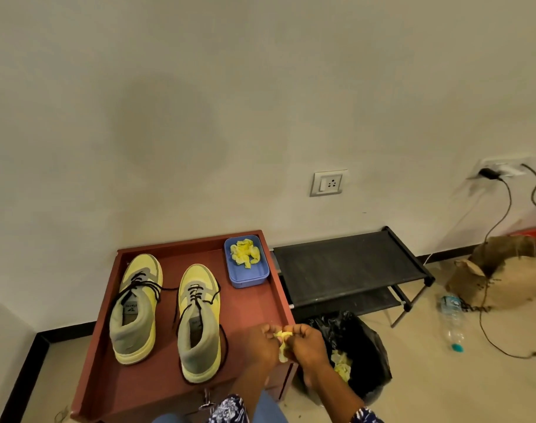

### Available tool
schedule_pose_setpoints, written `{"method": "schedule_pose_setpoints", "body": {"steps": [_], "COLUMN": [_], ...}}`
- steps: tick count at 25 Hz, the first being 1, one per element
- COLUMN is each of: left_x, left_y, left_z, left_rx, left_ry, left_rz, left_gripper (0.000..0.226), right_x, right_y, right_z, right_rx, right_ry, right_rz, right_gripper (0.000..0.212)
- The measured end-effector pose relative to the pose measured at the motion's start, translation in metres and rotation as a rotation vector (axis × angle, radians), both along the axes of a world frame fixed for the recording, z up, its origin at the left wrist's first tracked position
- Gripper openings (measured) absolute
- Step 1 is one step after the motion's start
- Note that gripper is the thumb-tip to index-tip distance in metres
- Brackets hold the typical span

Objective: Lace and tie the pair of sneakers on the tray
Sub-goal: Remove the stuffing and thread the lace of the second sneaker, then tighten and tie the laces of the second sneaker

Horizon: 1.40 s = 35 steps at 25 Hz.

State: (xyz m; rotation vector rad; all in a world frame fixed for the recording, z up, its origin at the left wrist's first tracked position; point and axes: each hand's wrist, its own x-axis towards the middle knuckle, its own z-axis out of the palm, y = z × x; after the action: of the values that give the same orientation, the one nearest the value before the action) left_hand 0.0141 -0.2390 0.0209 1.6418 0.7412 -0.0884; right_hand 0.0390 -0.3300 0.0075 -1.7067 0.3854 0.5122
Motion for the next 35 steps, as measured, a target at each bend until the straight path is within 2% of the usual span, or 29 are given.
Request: {"method": "schedule_pose_setpoints", "body": {"steps": [3, 6, 10, 13, 16, 19, 21, 25, 28, 31, 33, 35], "left_x": [0.015, 0.03, 0.036, 0.033, 0.026, 0.021, 0.02, 0.01, 0.003, -0.004, -0.009, -0.011], "left_y": [-0.036, -0.067, -0.09, -0.087, -0.071, -0.042, -0.017, 0.054, 0.115, 0.159, 0.174, 0.181], "left_z": [0.004, 0.014, 0.033, 0.035, 0.028, 0.025, 0.026, 0.025, 0.015, 0.006, -0.003, -0.009], "left_rx": [-0.046, -0.062, -0.121, -0.085, -0.037, 0.03, 0.144, 0.416, 0.591, 0.625, 0.615, 0.594], "left_ry": [-0.002, -0.016, -0.043, -0.079, -0.097, -0.101, -0.107, -0.152, -0.141, -0.015, 0.033, 0.061], "left_rz": [-0.076, -0.26, -0.476, -0.456, -0.39, -0.309, -0.284, -0.142, -0.108, -0.085, -0.088, -0.09], "left_gripper": [0.028, 0.032, 0.044, 0.037, 0.032, 0.029, 0.027, 0.024, 0.033, 0.019, 0.023, 0.008], "right_x": [0.004, 0.013, 0.026, 0.033, 0.03, 0.025, 0.022, 0.013, 0.009, 0.008, 0.012, 0.018], "right_y": [-0.03, -0.059, -0.095, -0.115, -0.116, -0.097, -0.074, -0.02, 0.02, 0.051, 0.074, 0.096], "right_z": [0.006, 0.023, 0.038, 0.032, 0.028, 0.022, 0.015, 0.006, 0.005, 0.003, -0.001, -0.006], "right_rx": [-0.069, -0.197, -0.313, -0.358, -0.342, -0.293, -0.28, -0.301, -0.335, -0.337, -0.373, -0.388], "right_ry": [-0.075, -0.149, -0.278, -0.249, -0.197, -0.185, -0.175, -0.18, -0.232, -0.264, -0.307, -0.333], "right_rz": [-0.101, -0.266, -0.438, -0.539, -0.557, -0.492, -0.426, -0.186, 0.028, 0.194, 0.295, 0.386], "right_gripper": [0.017, 0.018, 0.037, 0.041, 0.032, 0.026, 0.026, 0.024, 0.023, 0.024, 0.021, 0.024]}}
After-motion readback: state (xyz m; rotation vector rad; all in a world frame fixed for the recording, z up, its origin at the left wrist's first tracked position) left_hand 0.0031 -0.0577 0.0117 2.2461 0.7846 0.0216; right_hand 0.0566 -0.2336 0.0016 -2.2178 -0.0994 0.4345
